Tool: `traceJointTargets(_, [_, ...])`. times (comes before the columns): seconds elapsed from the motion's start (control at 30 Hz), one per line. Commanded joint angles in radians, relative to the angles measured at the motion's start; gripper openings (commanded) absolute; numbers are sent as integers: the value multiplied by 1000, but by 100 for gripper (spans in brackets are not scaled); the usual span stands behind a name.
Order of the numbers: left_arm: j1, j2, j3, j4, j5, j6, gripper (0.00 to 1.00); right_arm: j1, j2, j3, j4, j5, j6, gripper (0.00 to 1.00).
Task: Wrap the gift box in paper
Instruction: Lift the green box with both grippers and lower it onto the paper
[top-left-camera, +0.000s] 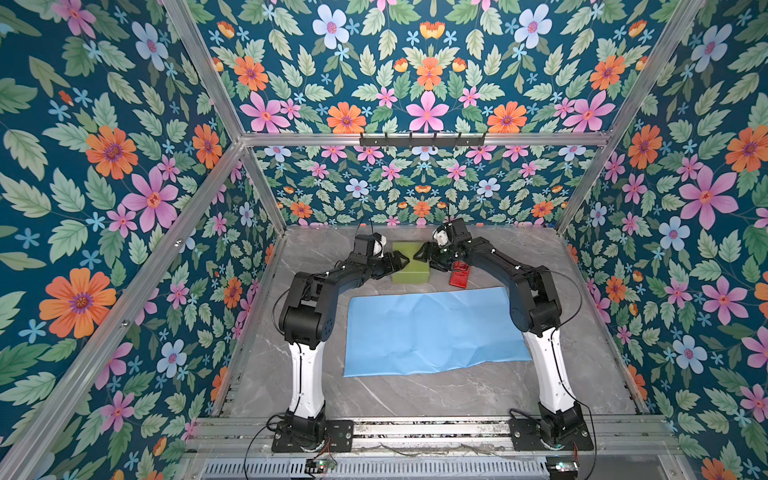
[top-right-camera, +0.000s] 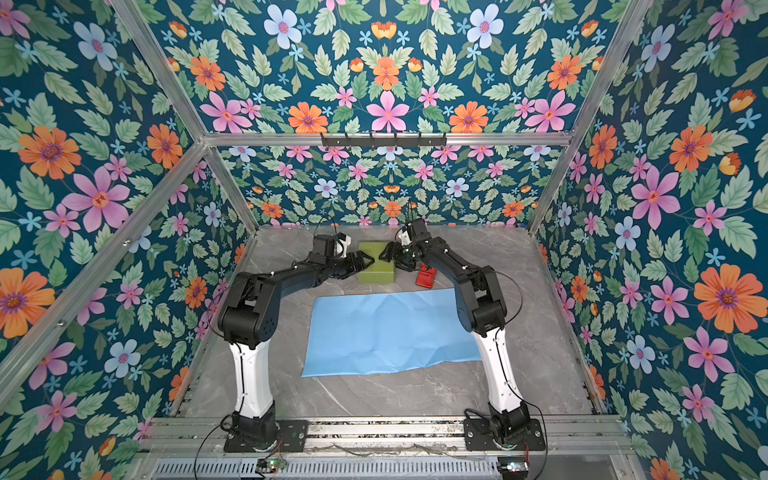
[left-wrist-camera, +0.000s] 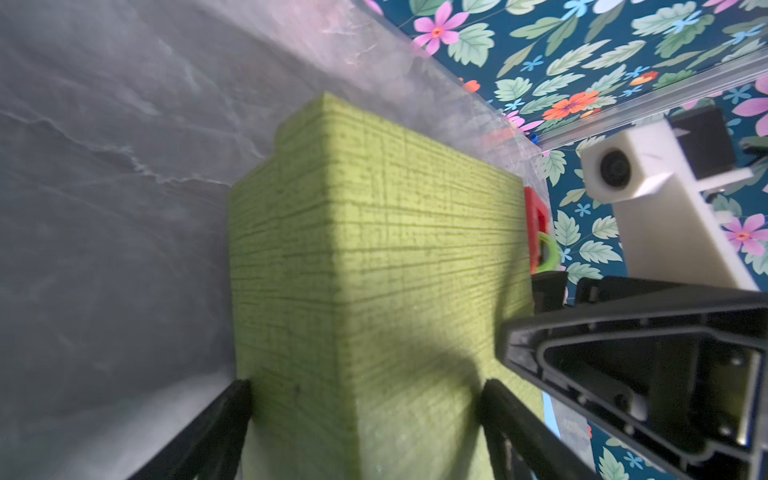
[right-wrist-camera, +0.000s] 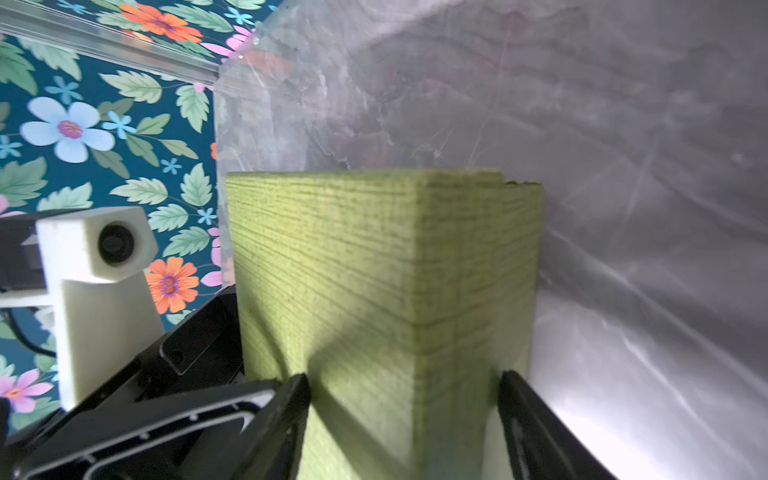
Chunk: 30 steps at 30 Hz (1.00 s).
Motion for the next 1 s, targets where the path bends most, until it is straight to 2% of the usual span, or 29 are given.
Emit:
traceJointTargets(0.0, [-54, -83, -52, 45, 67, -38, 86, 19, -107, -112, 135, -137, 30, 70])
traceJointTargets(0.2, [-184, -278, -247, 72, 53, -142, 85, 40, -375, -453, 198, -115, 76, 69])
traceJointTargets(0.47, [-382, -479, -435, 49, -47, -249, 84, 111, -709, -845, 181, -39, 146, 68])
traceJointTargets(0.6, [-419, -490, -455, 28, -70, -265, 84, 134, -775, -927, 168, -5, 168, 67])
traceJointTargets(0.97, [-431, -447, -463, 15, -71, -254, 85, 135, -738, -951, 159, 35, 160, 67])
